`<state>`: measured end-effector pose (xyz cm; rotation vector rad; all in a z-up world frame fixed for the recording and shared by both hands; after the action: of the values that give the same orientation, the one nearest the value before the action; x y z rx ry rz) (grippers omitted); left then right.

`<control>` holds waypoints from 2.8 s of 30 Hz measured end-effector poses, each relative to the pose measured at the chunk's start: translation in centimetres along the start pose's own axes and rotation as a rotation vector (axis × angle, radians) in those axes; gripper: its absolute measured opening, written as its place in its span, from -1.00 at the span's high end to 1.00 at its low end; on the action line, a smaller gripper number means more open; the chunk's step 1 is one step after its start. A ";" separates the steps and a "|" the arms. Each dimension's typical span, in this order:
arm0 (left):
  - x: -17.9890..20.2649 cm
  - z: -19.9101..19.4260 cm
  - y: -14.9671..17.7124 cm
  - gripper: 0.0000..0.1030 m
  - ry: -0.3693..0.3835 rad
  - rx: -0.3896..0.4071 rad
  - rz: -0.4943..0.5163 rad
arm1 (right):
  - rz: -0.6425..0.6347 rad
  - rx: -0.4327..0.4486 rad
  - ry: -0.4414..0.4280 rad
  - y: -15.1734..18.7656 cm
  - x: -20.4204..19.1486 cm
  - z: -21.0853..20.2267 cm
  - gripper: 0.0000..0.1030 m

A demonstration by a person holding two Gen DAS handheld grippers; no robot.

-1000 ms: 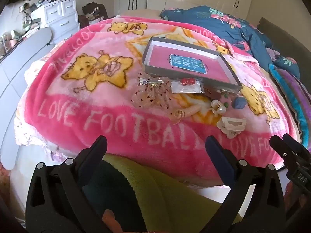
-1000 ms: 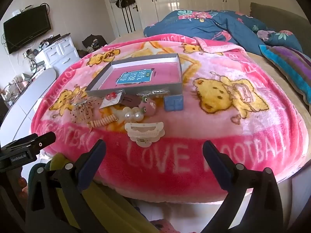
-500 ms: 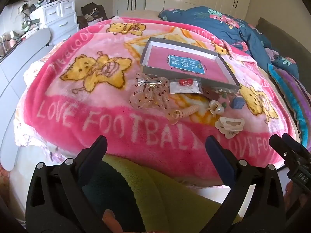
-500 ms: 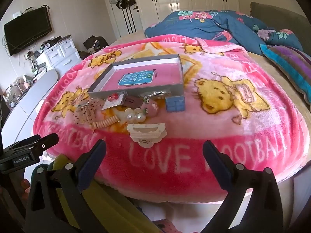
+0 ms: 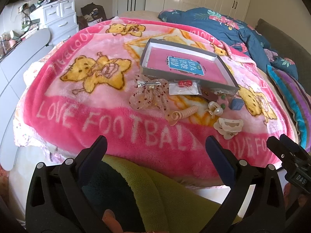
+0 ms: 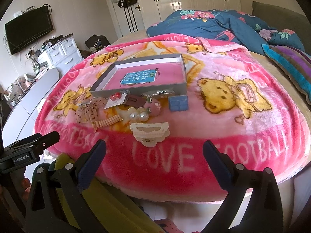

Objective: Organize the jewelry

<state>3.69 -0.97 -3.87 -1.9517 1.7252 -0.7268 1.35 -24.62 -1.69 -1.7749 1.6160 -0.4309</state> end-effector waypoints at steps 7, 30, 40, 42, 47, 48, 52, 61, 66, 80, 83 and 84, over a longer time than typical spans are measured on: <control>0.4 -0.2 -0.3 -0.84 0.000 0.002 0.002 | 0.001 0.001 -0.001 0.0 -0.1 -0.1 -0.92; 0.7 -0.5 -0.7 -0.84 0.006 0.007 0.000 | -0.003 0.000 -0.007 -0.2 -0.6 -0.2 -0.92; 0.2 -0.8 -1.1 -0.84 0.006 0.015 -0.018 | -0.006 -0.004 -0.006 -0.1 -0.9 0.0 -0.92; -0.2 -0.7 -1.2 -0.84 0.003 0.015 -0.027 | -0.009 -0.007 -0.008 -0.1 -1.1 0.1 -0.92; -2.1 -0.1 -1.4 -0.84 -0.006 0.010 -0.053 | -0.018 -0.014 -0.013 -0.2 -1.6 0.9 -0.92; -2.4 0.0 -1.4 -0.84 -0.007 0.007 -0.059 | -0.019 -0.016 -0.014 -0.2 -1.7 1.1 -0.92; -3.6 0.9 -1.8 -0.84 -0.019 -0.002 -0.076 | -0.025 -0.036 -0.023 -0.3 -2.0 2.1 -0.92; -5.2 4.8 -3.2 -0.84 -0.031 -0.066 -0.099 | -0.028 -0.098 -0.009 -0.4 -2.3 6.1 -0.92; -5.0 7.3 -4.5 -0.84 -0.011 -0.092 -0.096 | -0.022 -0.119 0.016 -0.3 -1.7 8.4 -0.92; -2.6 14.0 -7.2 -0.77 0.068 -0.168 -0.101 | -0.012 -0.172 0.030 0.6 -0.7 12.1 -0.79; -2.5 14.7 -7.2 -0.29 0.057 -0.176 -0.081 | -0.033 -0.160 0.031 0.2 -0.7 12.5 -0.45; -2.3 14.9 -7.1 -0.19 0.063 -0.179 -0.070 | -0.041 -0.156 0.028 0.1 -0.7 12.5 -0.36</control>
<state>18.46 1.90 -11.08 -2.1391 1.8236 -0.6854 9.30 -20.63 -10.46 -1.9280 1.6740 -0.3581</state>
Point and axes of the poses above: each gripper's, at about its wrist camera, not at the fingertips, and z roughly the way its jaws point, x to its right, y to its underside, the point moved 6 cm from there along z, roughly the way its jaws point
